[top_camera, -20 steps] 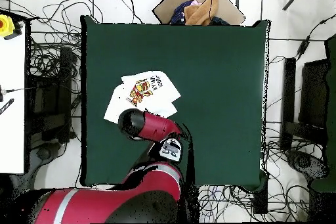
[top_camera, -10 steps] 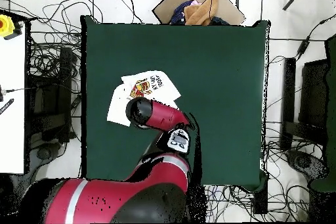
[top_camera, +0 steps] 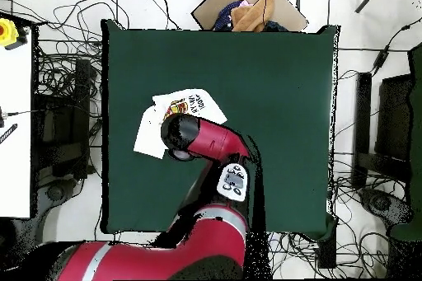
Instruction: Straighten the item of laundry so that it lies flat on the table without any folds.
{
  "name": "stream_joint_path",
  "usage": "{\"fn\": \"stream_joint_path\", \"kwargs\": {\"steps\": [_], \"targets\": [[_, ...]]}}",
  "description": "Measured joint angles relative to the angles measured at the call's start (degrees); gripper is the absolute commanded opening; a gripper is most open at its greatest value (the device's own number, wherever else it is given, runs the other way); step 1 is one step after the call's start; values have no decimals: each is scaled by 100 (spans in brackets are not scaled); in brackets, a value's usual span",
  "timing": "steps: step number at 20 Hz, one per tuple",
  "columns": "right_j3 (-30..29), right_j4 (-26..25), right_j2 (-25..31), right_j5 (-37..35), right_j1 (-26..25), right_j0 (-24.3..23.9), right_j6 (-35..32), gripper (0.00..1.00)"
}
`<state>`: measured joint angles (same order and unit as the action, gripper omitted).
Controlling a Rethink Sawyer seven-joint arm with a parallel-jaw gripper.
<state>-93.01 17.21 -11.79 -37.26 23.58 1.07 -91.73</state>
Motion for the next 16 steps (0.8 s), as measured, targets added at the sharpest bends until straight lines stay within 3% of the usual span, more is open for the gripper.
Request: {"fn": "stream_joint_path", "kwargs": {"steps": [4,8,11,16], "targets": [[250,-146,-79,-1112,269,-18,0,0],[363,-150,-84,-1364,343,-48,0,0],[510,-150,-84,-1035,289,-117,0,0],[658,-147,-82,167,-5,-170,0,0]]}}
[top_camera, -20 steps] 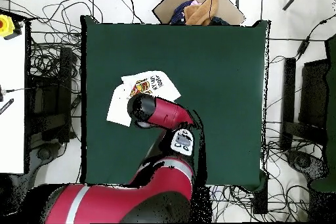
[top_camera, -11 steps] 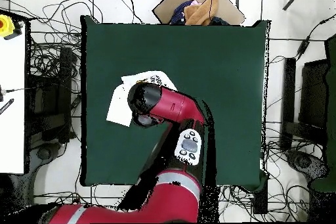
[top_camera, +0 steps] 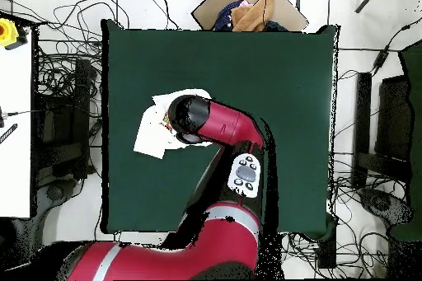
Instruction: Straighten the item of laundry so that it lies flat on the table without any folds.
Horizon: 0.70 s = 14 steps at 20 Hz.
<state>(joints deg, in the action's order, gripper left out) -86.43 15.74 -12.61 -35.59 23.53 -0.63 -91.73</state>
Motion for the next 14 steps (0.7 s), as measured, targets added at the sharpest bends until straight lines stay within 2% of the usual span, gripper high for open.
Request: {"fn": "stream_joint_path", "kwargs": {"steps": [3,4,6,8,14], "targets": [[0,0,5,665,-176,4,0,0],[-7,0,17,1093,-306,1,0,0],[-48,0,41,1420,-414,-3,0,0],[-126,1,81,1608,-518,-19,0,0],[-304,-127,153,1590,-575,-36,0,0]]}}
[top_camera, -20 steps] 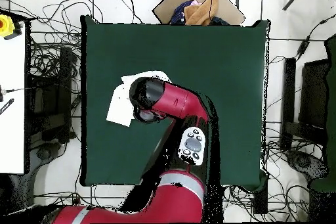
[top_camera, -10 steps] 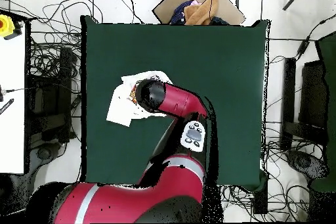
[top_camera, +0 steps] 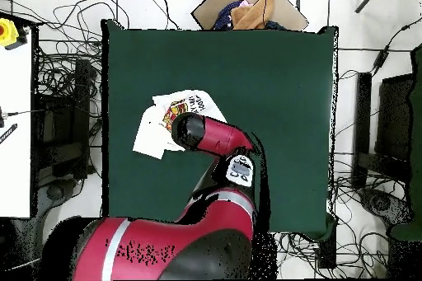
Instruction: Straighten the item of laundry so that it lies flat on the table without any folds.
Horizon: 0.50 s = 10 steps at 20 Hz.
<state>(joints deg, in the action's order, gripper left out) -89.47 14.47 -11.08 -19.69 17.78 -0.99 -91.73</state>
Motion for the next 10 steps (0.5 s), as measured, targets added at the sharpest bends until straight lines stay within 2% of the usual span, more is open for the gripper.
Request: {"fn": "stream_joint_path", "kwargs": {"steps": [10], "targets": [[-457,-346,117,4,116,-165,0,0]]}}
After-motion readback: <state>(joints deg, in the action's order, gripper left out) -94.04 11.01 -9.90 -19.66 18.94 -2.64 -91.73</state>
